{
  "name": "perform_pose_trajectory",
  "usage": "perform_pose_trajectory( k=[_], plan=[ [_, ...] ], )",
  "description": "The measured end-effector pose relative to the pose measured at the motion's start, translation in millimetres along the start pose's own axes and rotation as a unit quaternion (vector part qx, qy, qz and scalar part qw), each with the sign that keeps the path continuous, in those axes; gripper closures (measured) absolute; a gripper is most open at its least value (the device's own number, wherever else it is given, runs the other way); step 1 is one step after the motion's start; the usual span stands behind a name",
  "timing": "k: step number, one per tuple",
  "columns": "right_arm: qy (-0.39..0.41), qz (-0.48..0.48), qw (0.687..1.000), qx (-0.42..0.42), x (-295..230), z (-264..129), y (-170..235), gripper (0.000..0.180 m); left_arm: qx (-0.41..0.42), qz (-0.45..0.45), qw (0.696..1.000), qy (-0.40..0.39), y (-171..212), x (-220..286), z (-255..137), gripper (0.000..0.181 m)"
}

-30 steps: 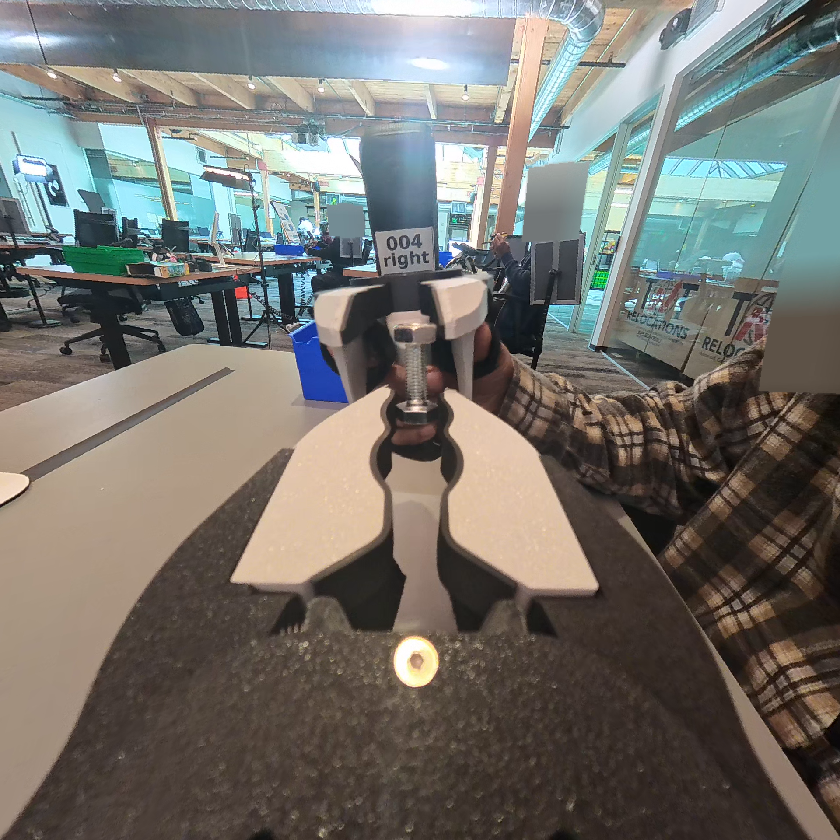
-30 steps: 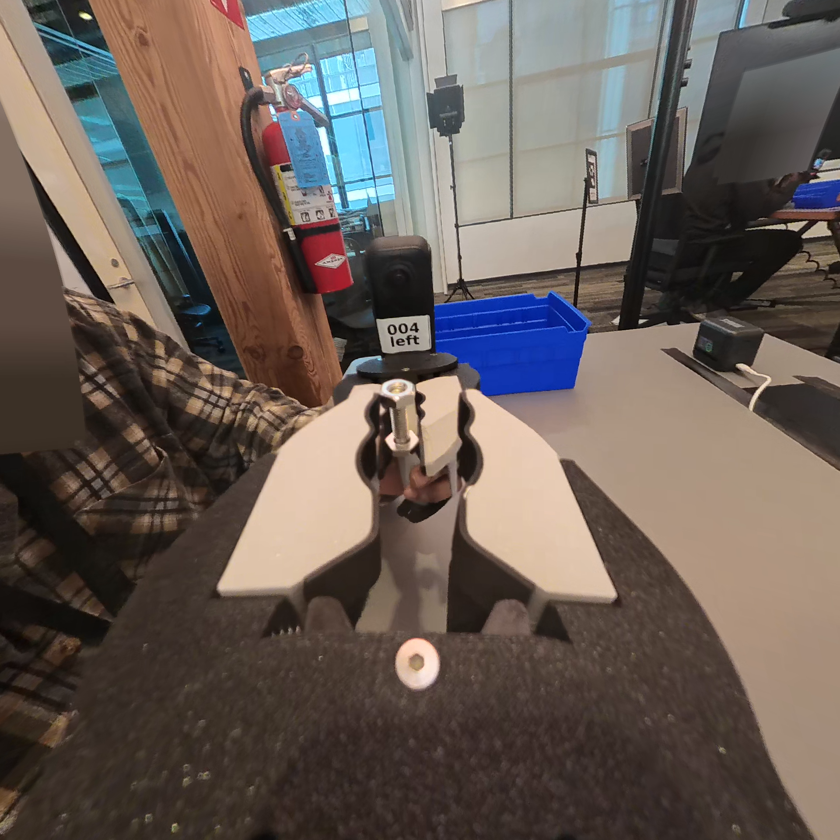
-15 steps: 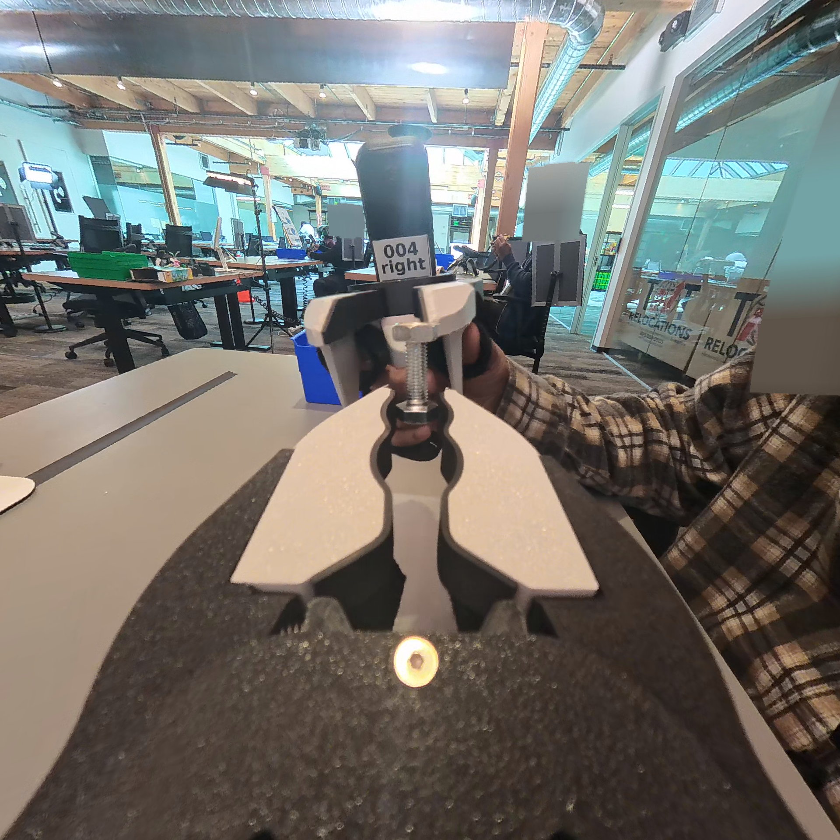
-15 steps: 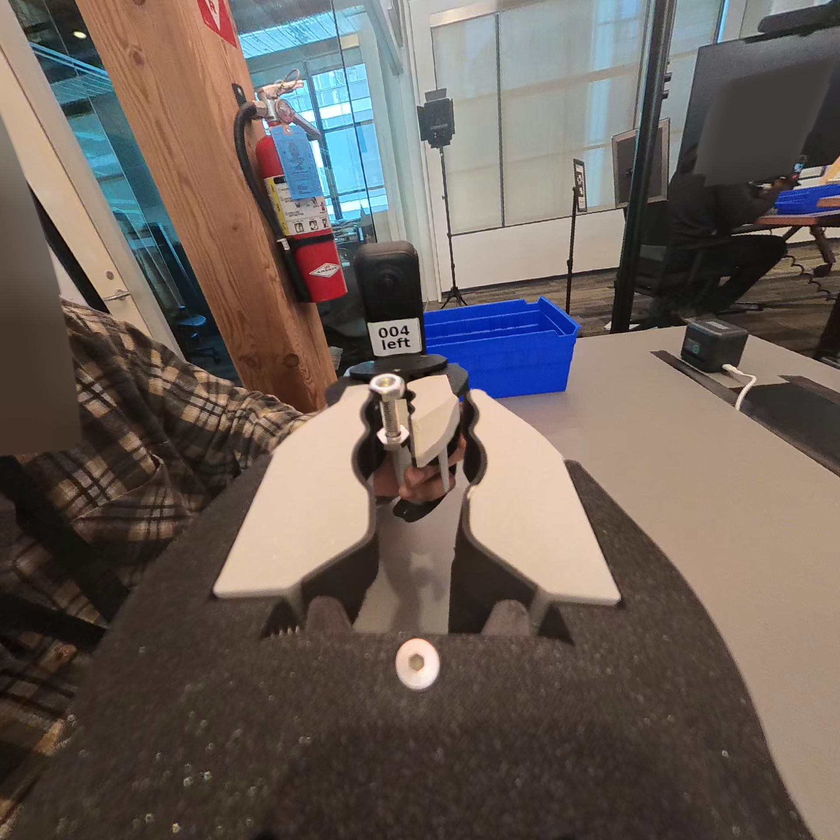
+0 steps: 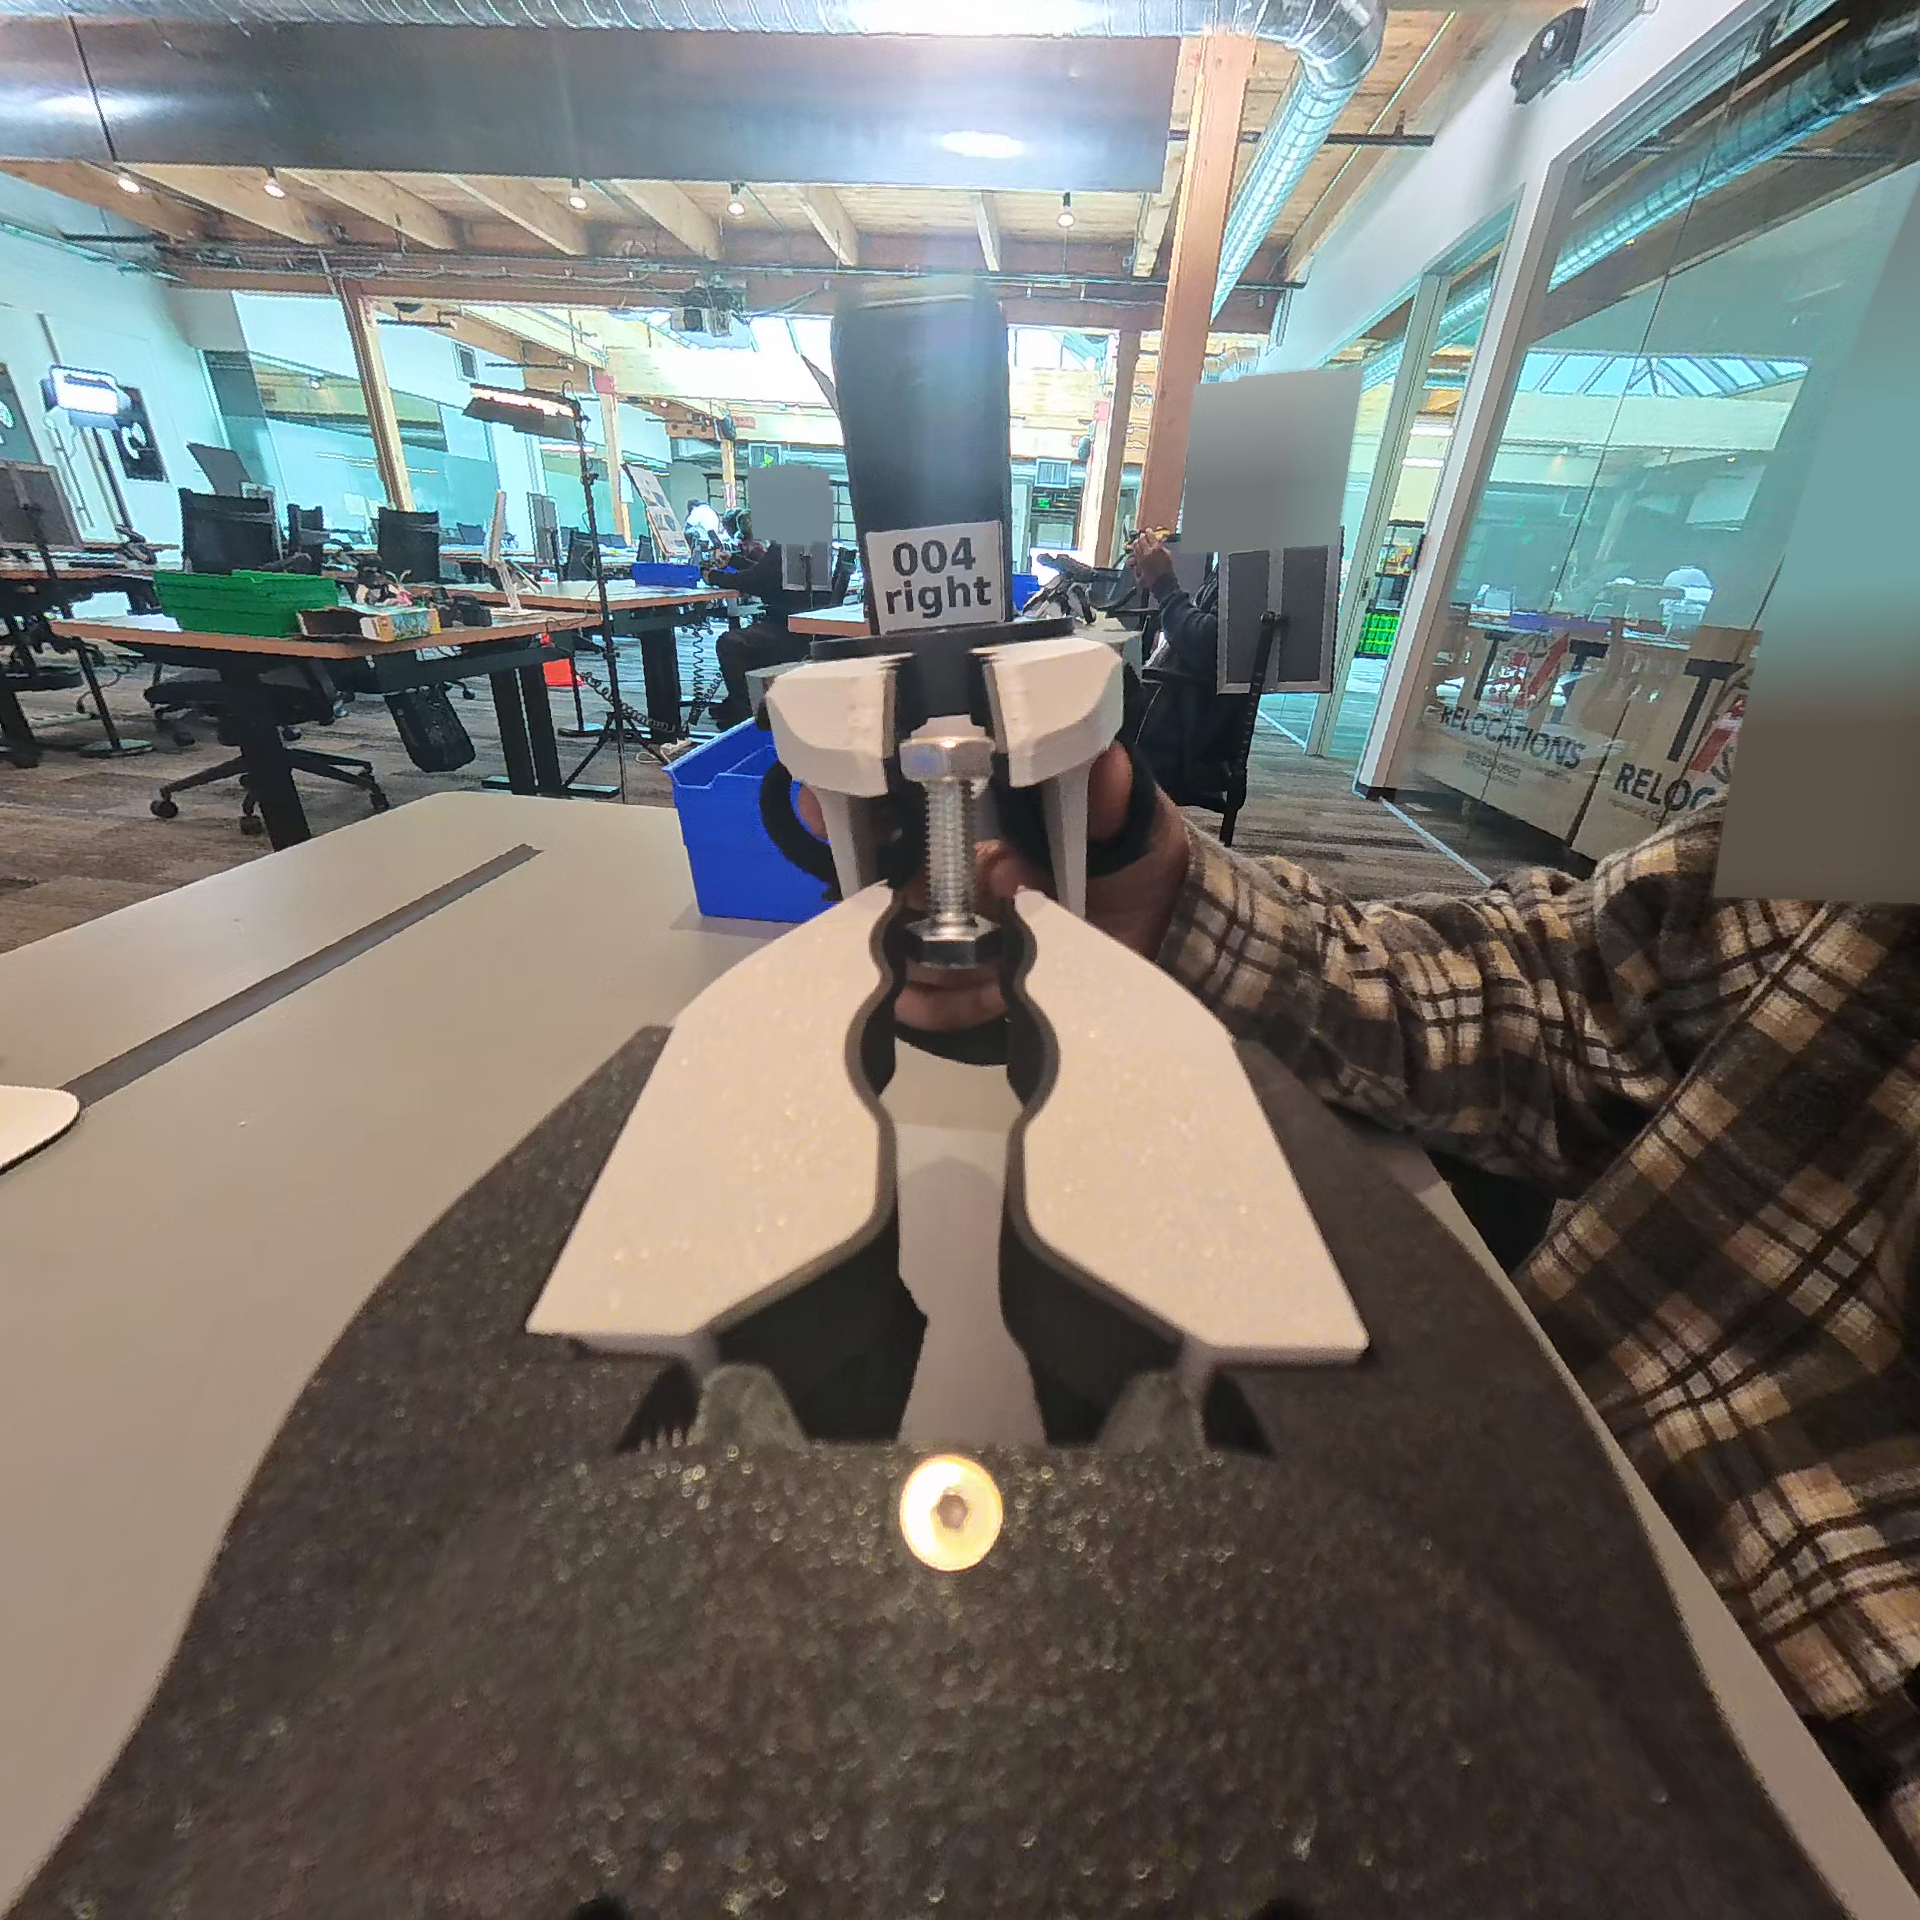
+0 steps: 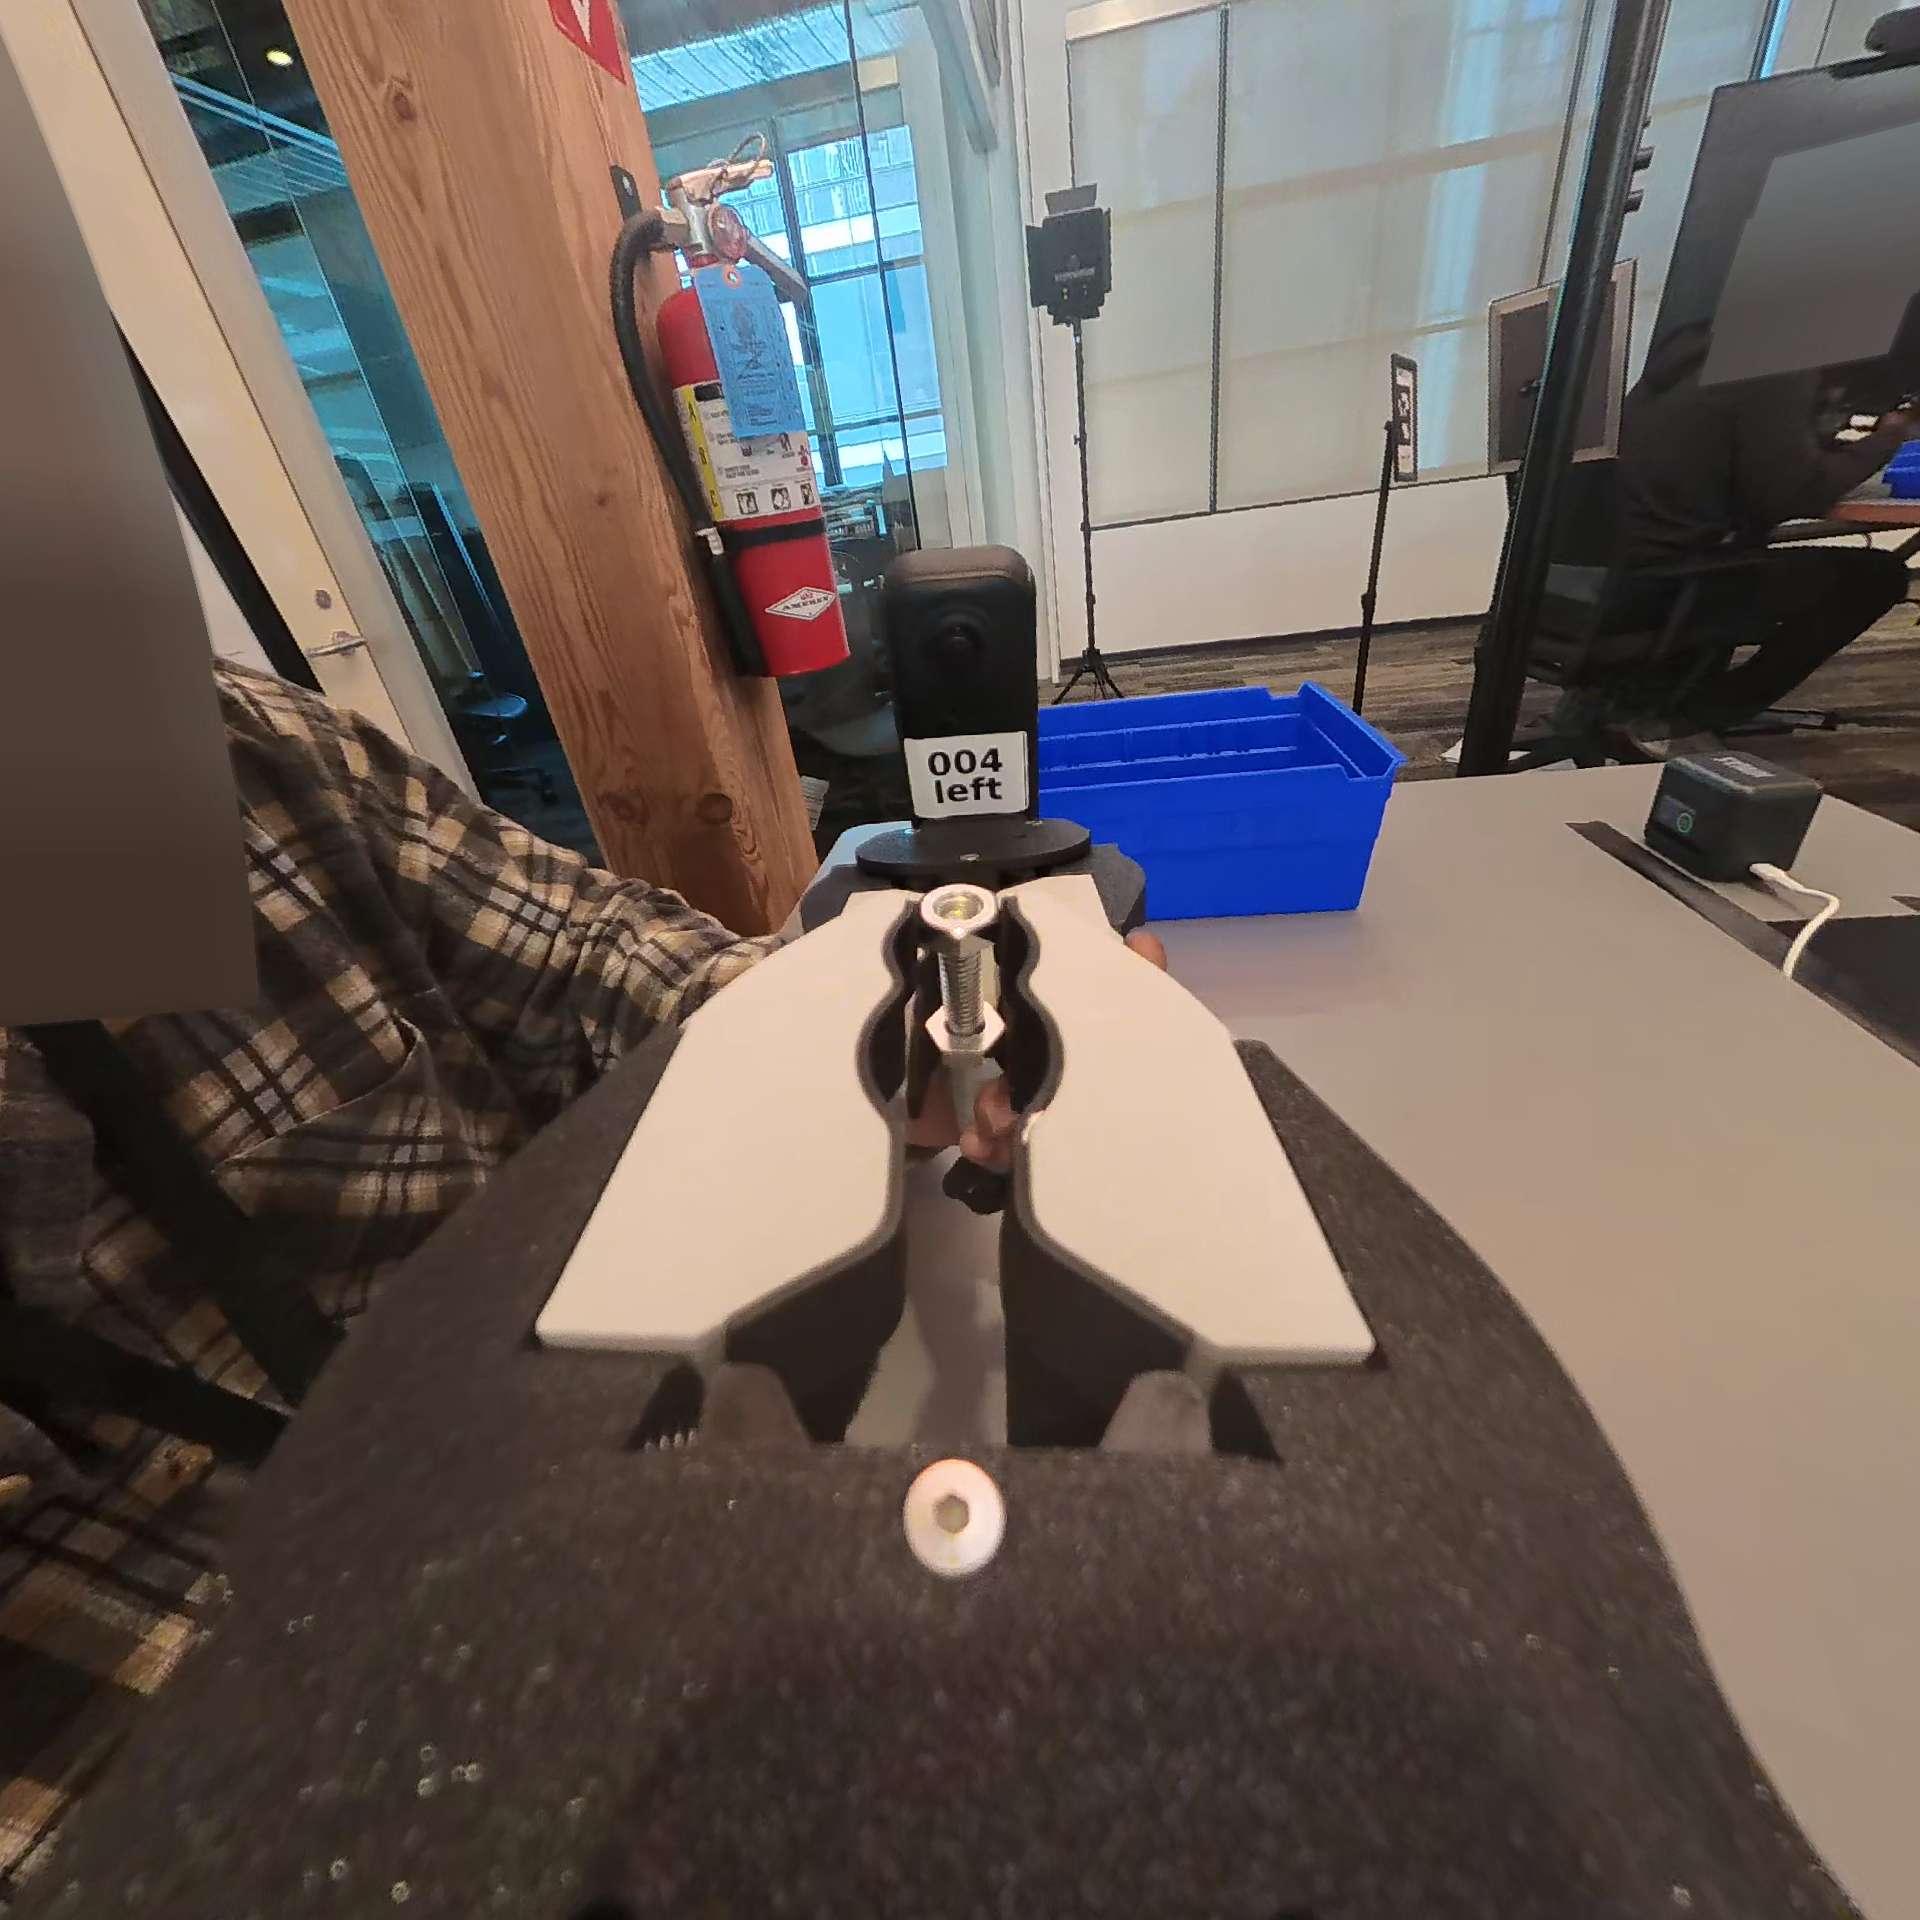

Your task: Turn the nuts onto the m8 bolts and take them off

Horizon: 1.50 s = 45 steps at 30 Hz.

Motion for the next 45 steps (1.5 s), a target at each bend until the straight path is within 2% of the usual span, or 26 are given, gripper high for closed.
perform_pose_trajectory(
  k=[16,21,29,41,45],
  plan=[
    [-0.007,-0.012,1.0,-0.004,-1.2,-2.2,0.7,0.166,-0.002,0.001,1.0,0.009,0.2,2.2,0.4,0.165],
    [0.011,-0.004,1.0,-0.002,4.6,-4.3,0.9,0.153,0.0,0.002,1.0,0.006,-0.2,1.8,0.0,0.165],
    [0.019,0.0,1.0,0.002,7.7,-6.7,0.4,0.148,0.007,0.003,1.0,0.001,-2.5,0.9,-2.3,0.165],
    [-0.003,0.002,1.0,0.007,1.4,-1.0,-0.7,0.152,0.011,0.005,1.0,0.001,-3.3,1.9,-2.2,0.165],
    [-0.008,0.003,1.0,0.006,0.2,-0.2,-0.4,0.159,0.013,0.004,1.0,0.001,-3.7,1.7,-2.5,0.165]
  ],
)
Point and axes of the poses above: each gripper's, where its closed fingertips meet, z out along the fingers, y out of its underside, x = y × z across the jaws, the point moved 2 cm from there along -z, back along the fingers, and after that the axes turned 7 degrees about -x, right-handed, at the moved point
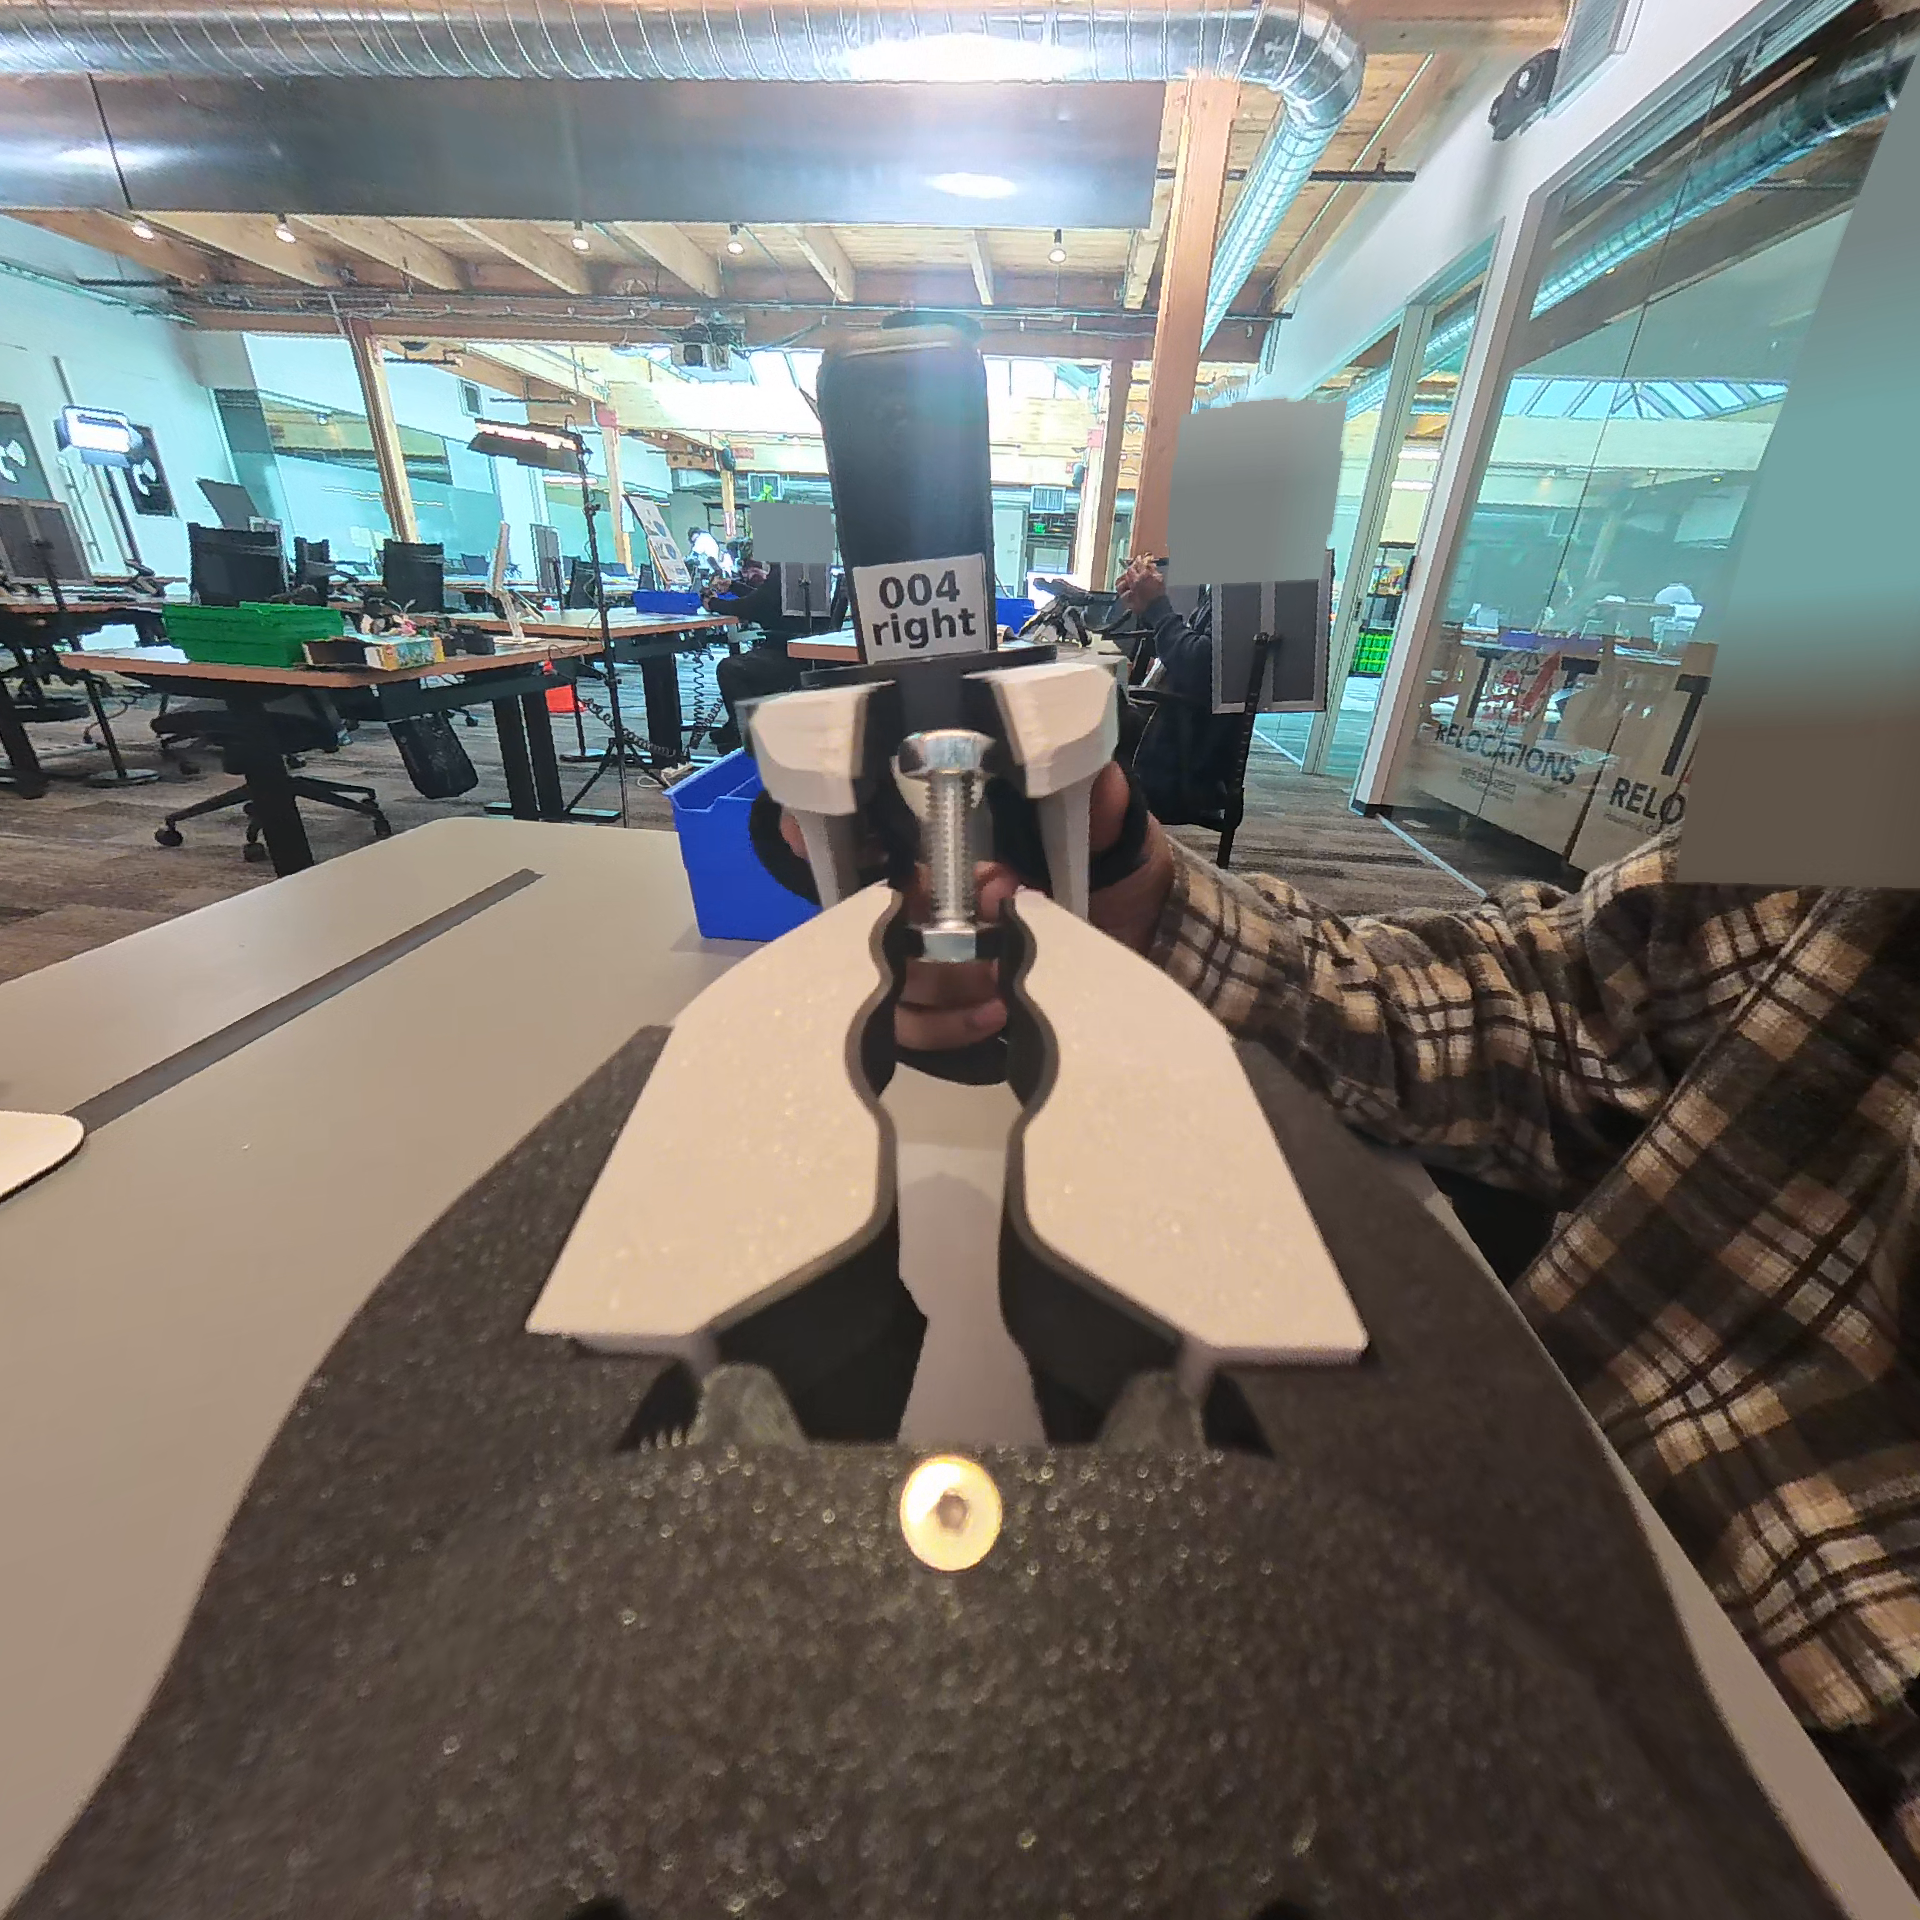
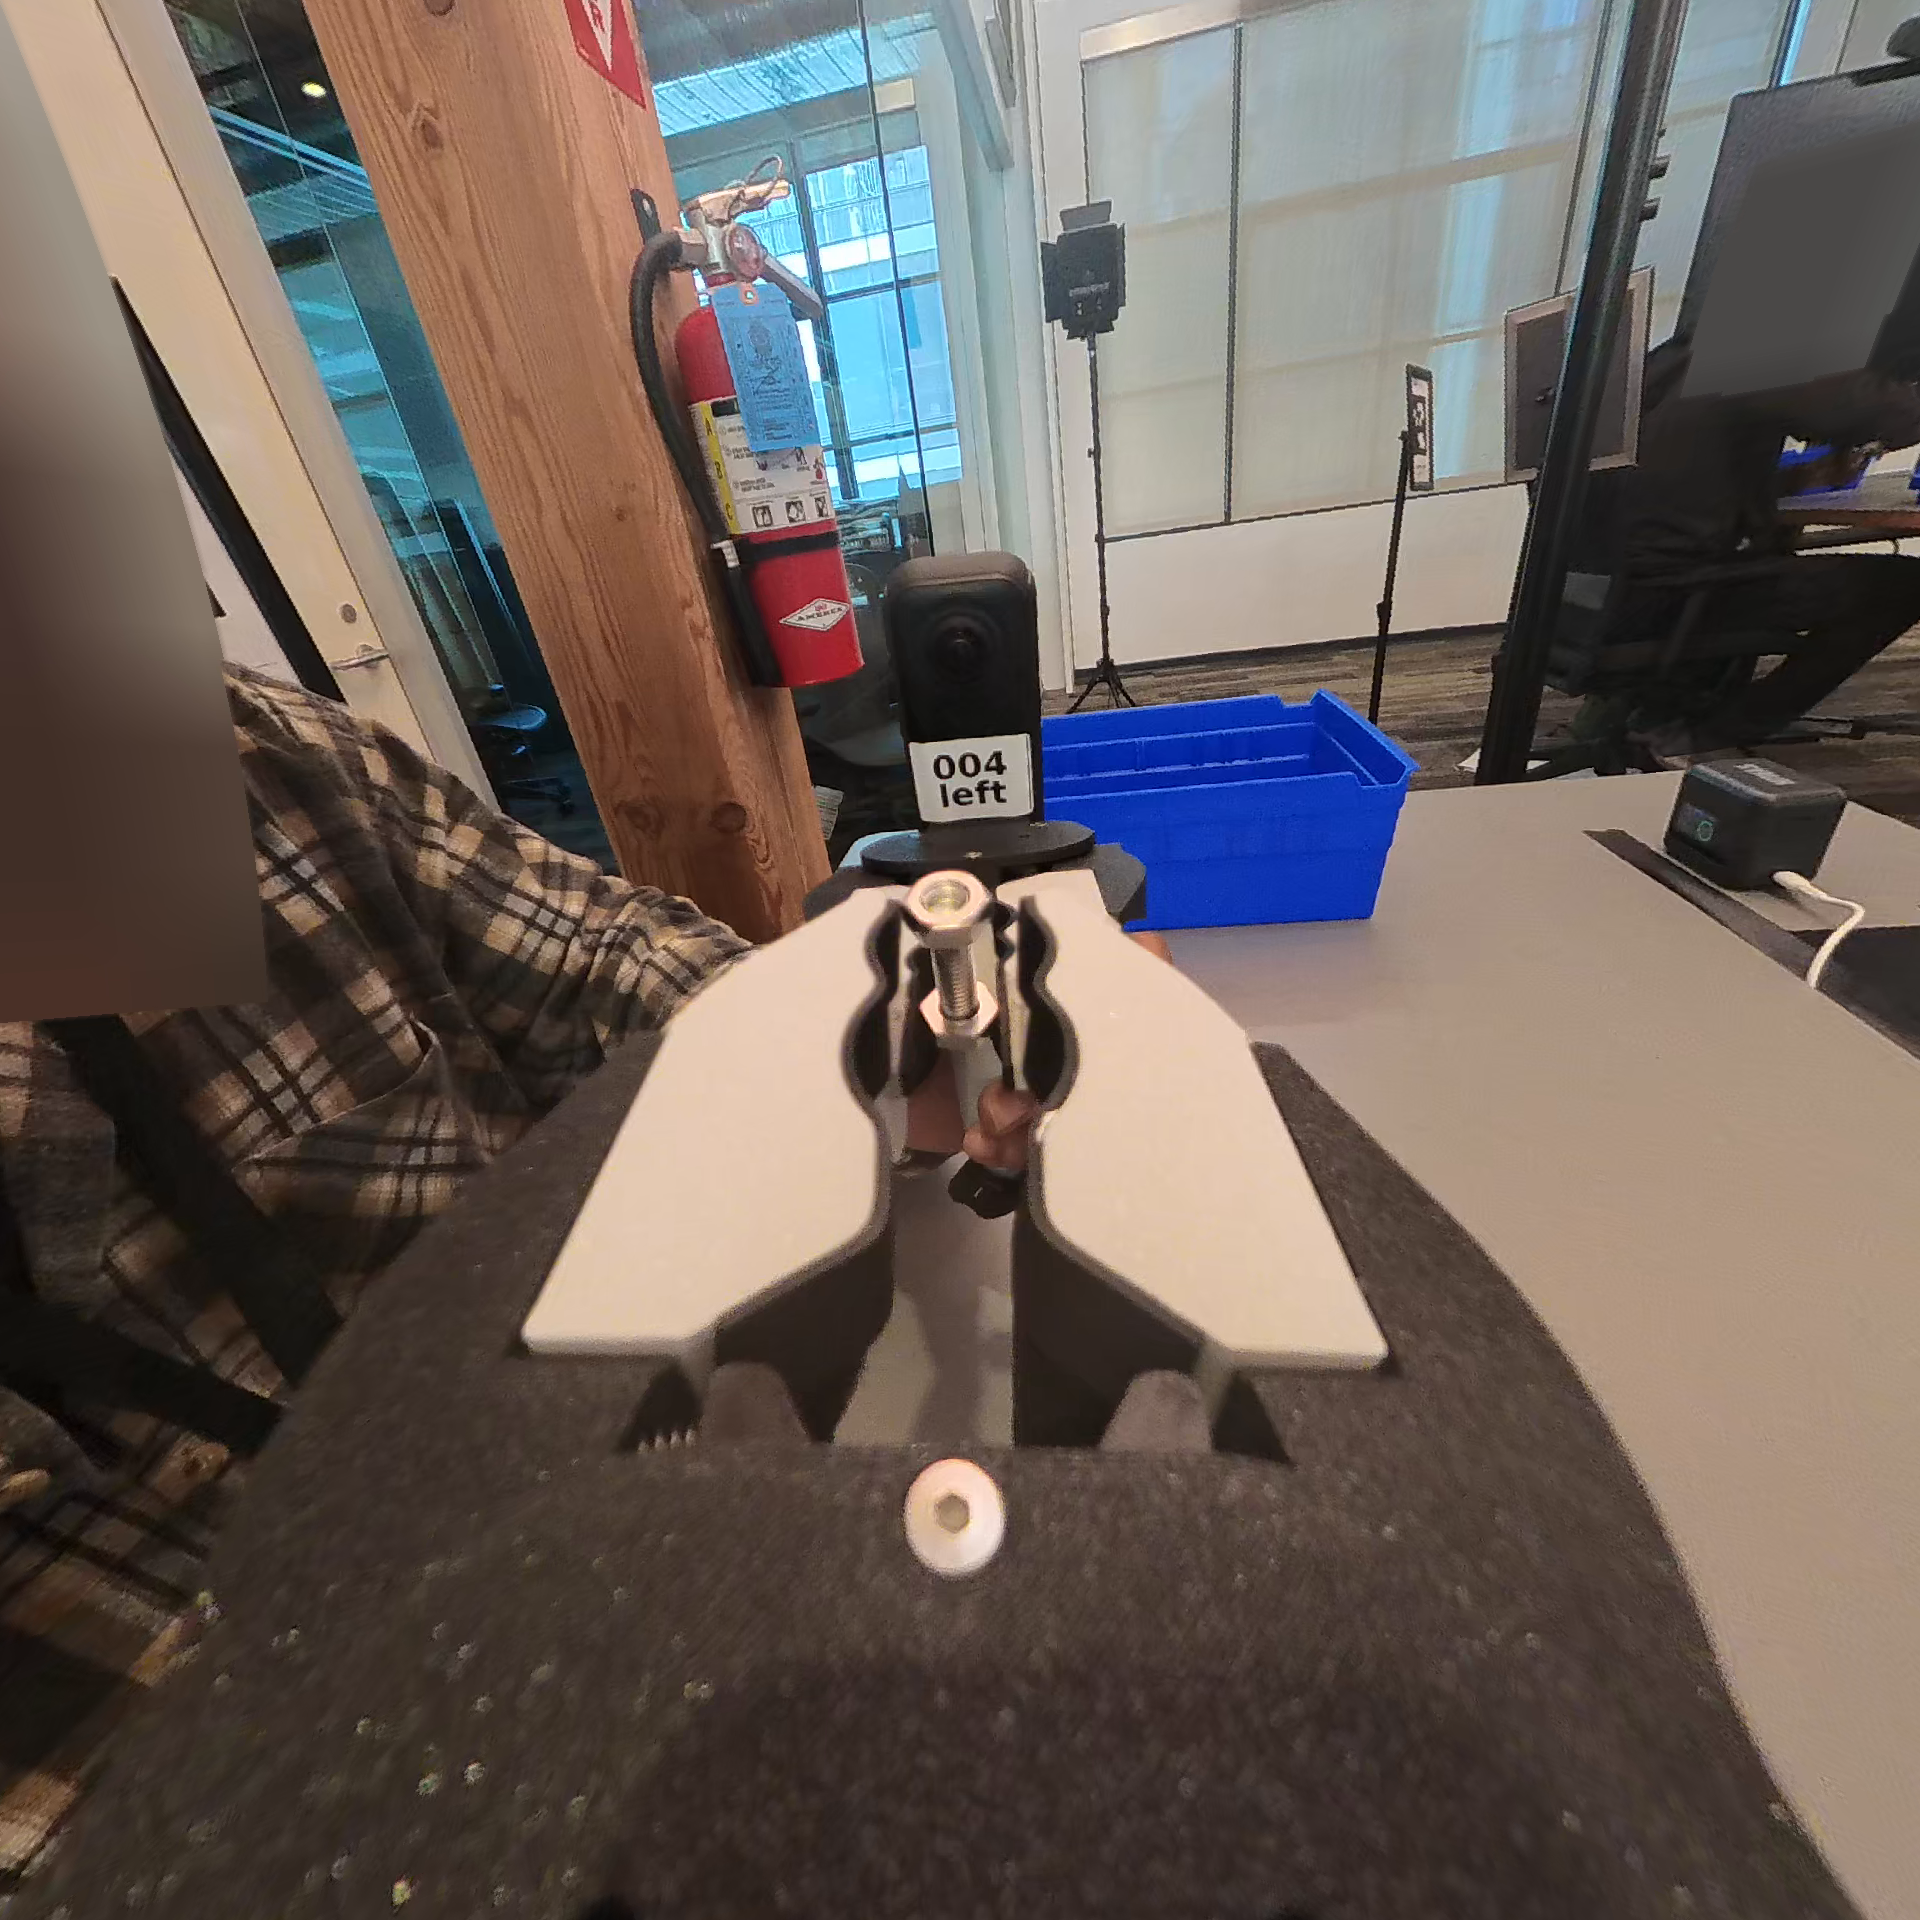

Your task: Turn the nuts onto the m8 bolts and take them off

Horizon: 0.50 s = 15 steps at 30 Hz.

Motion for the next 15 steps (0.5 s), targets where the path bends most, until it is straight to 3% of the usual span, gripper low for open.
perform_pose_trajectory(
  k=[15],
  plan=[
    [0.01,0.007,1.0,0.006,5.4,-6.4,-1.0,0.158,0.009,0.001,1.0,-0.003,-2.9,-0.9,-2.6,0.165]
  ],
)
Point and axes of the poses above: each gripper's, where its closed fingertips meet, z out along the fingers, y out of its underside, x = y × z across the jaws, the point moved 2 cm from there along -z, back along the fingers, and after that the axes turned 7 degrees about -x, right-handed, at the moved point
